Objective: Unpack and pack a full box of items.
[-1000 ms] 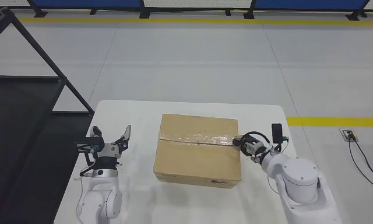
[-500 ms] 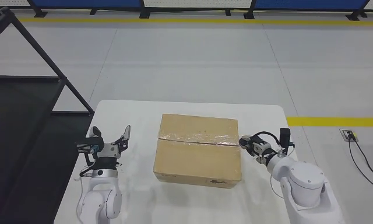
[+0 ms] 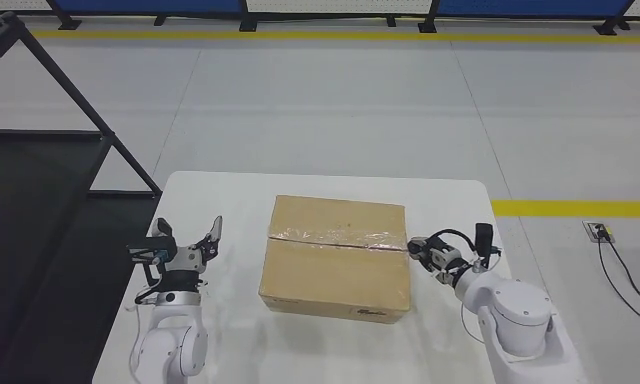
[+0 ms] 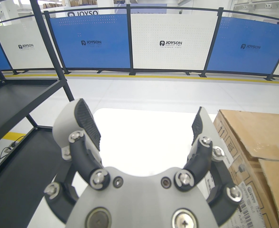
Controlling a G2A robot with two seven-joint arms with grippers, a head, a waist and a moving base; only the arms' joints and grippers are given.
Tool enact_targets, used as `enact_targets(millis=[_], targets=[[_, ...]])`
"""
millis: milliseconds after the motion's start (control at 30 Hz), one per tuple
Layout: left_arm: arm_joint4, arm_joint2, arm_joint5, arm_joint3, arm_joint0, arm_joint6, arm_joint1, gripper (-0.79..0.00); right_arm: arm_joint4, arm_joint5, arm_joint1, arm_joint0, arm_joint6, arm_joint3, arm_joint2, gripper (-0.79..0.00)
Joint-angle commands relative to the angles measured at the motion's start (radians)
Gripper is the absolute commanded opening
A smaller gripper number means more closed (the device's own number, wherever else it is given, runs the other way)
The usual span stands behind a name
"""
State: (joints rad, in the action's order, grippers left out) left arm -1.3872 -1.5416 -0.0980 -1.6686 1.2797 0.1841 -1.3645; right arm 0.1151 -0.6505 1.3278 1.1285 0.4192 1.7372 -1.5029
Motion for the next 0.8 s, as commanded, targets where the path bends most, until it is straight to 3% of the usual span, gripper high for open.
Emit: enact_targets(millis=[0, 333, 567, 600, 633, 667, 733, 767], targets=[[0.001, -0.002, 0.001, -0.002, 0.002, 0.0, 0.0, 0.0, 0.001, 0.001, -0.001, 0.0, 0.001, 0.0, 0.002, -0.785], [0.007, -0.01, 0.009, -0.004, 0.01, 0.005, 0.002, 0.0, 0.073, 0.064, 0.001, 0.044, -0.132, 0.068, -0.049, -0.785], [0.04, -0.038, 0.022, 0.002, 0.002, 0.029, 0.004, 0.0, 0.2, 0.201, 0.015, 0.111, -0.307, 0.123, -0.107, -0.785], [0.045, -0.042, 0.027, 0.004, 0.0, 0.037, 0.005, 0.0, 0.214, 0.227, 0.017, 0.12, -0.331, 0.128, -0.112, -0.69], [0.052, -0.045, 0.037, 0.007, 0.0, 0.044, 0.005, 0.0, 0.237, 0.251, 0.02, 0.13, -0.353, 0.129, -0.117, -0.431], [0.056, -0.048, 0.045, 0.01, 0.0, 0.046, 0.006, 0.0, 0.255, 0.273, 0.022, 0.138, -0.369, 0.131, -0.121, 0.0], [0.055, -0.052, 0.053, 0.011, 0.0, 0.05, 0.007, 0.0, 0.267, 0.292, 0.023, 0.146, -0.373, 0.134, -0.121, 0.0], [0.056, -0.051, 0.052, 0.011, -0.001, 0.049, 0.007, 0.0, 0.265, 0.289, 0.023, 0.145, -0.374, 0.134, -0.122, -0.693]])
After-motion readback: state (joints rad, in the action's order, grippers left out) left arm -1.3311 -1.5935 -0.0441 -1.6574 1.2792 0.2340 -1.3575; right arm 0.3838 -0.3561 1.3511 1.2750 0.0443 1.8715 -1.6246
